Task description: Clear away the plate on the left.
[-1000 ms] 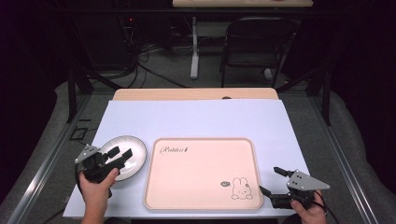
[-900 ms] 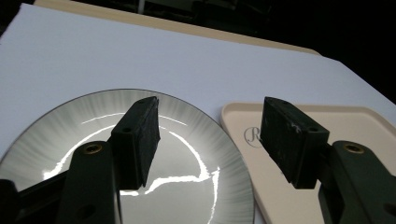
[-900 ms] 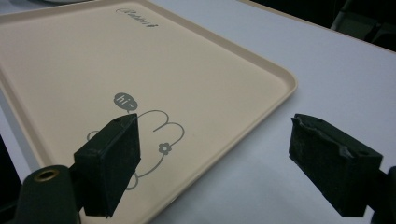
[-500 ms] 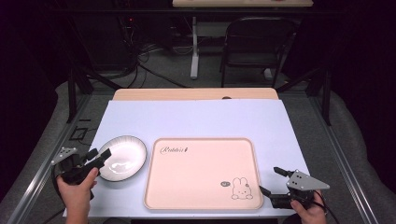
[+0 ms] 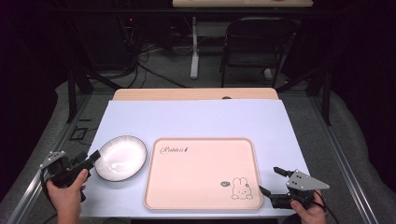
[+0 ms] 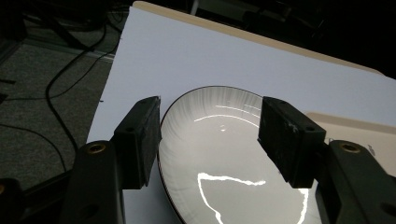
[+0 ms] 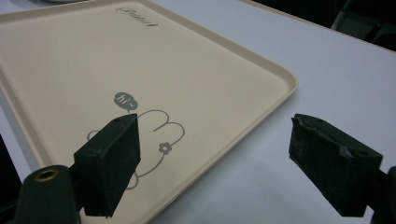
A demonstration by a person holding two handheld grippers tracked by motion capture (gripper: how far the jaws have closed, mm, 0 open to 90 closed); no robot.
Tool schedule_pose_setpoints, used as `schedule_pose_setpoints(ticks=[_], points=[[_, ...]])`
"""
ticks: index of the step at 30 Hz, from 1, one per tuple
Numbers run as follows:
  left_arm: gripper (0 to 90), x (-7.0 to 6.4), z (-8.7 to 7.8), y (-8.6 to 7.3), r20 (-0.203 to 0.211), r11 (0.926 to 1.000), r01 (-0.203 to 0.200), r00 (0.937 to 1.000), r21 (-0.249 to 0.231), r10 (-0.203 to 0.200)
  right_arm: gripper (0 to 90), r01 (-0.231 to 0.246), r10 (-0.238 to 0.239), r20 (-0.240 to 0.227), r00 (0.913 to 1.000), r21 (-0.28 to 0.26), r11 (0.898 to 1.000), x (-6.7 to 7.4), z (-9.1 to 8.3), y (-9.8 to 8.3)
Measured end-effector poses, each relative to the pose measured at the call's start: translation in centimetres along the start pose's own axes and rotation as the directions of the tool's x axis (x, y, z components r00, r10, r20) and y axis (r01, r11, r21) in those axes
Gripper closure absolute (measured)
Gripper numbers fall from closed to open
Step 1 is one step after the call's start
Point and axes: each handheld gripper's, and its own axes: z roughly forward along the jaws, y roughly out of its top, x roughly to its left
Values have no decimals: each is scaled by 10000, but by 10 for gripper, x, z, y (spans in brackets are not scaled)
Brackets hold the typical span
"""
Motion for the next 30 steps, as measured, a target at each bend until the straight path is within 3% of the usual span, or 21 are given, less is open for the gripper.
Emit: schedule_pose_setpoints(ticks=[7, 9, 15, 17, 30], points=[[390, 7, 2, -2, 3, 9997, 236, 9997, 86, -236, 159, -9, 9, -5, 10000, 4, 10000, 0, 0, 0], [391, 9, 4, -3, -176, 9996, 202, 9996, 194, -199, 159, -16, 16, -3, 10000, 10, 10000, 0, 0, 0], [470, 15, 11, -7, -340, 9973, 513, 9982, 521, -496, 159, -19, 19, 9, 10000, 13, 10000, 0, 0, 0], [494, 17, 15, -8, -185, 9943, 780, 9969, 722, -768, 159, -32, 32, 10, 10000, 38, 10000, 0, 0, 0], [564, 25, 35, -15, -311, 9838, 1236, 9922, 1295, -1206, 159, 2, -3, 8, 10000, 54, 10000, 0, 1, 0]])
